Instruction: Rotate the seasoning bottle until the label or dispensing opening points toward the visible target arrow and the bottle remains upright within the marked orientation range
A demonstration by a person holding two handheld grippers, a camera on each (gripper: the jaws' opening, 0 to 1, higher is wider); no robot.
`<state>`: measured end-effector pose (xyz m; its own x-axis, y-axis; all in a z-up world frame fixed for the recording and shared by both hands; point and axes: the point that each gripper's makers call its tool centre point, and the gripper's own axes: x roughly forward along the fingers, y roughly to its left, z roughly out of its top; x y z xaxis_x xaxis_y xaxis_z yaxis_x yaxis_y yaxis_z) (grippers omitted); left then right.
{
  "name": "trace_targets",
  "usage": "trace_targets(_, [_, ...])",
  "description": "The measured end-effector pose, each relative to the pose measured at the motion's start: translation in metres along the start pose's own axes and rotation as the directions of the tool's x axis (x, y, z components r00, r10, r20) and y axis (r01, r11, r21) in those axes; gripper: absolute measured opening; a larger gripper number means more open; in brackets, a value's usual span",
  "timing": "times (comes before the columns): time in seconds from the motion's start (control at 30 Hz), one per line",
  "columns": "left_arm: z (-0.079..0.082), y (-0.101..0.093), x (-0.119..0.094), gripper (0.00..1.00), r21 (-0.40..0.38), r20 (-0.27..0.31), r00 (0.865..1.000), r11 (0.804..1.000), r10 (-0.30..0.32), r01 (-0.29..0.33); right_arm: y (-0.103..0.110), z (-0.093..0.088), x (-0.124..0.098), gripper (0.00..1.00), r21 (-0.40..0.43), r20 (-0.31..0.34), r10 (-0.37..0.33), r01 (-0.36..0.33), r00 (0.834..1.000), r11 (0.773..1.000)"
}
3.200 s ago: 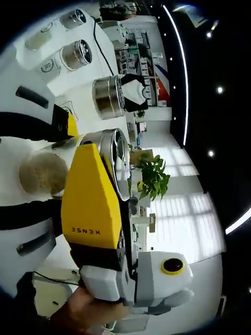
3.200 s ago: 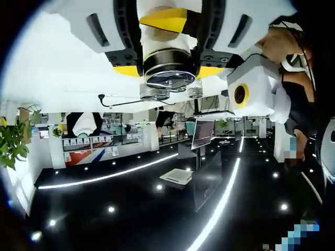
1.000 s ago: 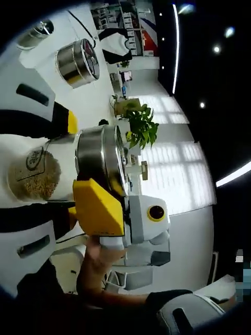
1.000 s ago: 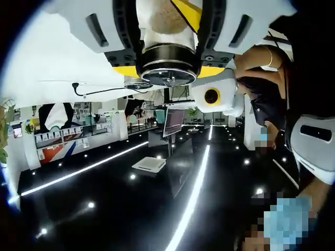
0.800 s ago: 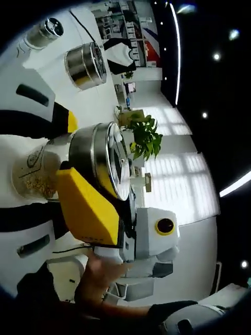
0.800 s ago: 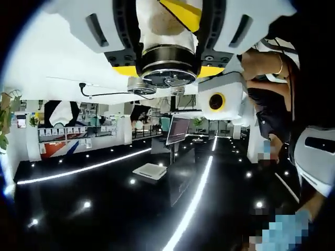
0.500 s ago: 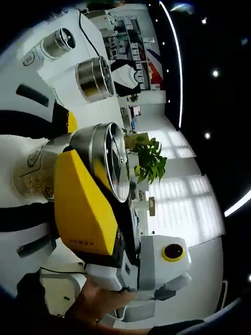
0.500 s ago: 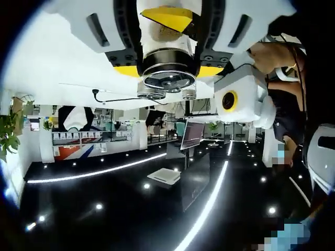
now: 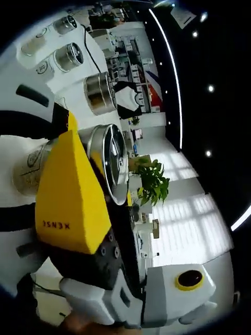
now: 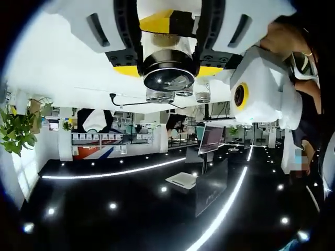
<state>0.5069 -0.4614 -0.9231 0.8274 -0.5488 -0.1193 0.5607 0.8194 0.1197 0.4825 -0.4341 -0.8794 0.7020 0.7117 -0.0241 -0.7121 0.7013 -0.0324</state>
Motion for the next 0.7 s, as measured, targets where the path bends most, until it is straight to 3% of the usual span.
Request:
trace_targets(0.3, [-0.002,0.006,0.0,0.48,-0.001,-0.017,1.0,1.0,0.019,-0.019,-0.006,-0.004,0.008,0.36,0.005,-0.009,-0.014,0.014,1.0,1.0])
trace_targets(0.43, [-0.001,0.005,-0.001,0.48,-0.011,-0.01,1.0,1.0,0.005,-0.005,-0.01,-0.002,0.008,0.36,0.026,0.007,0.053,-0.053,0.999,0.998])
trace_targets(0.53, [0.002,0.003,-0.002,0.47,0.014,-0.001,1.0,1.0,-0.027,0.027,-0.013,-0.002,0.006,0.36,0.047,0.027,0.099,-0.1,0.995,0.994])
trace_targets(0.7, [0.009,-0.006,-0.002,0.48,0.095,0.03,0.988,0.984,-0.153,0.15,-0.012,0.0,0.003,0.35,0.048,0.041,0.162,-0.164,0.986,0.985])
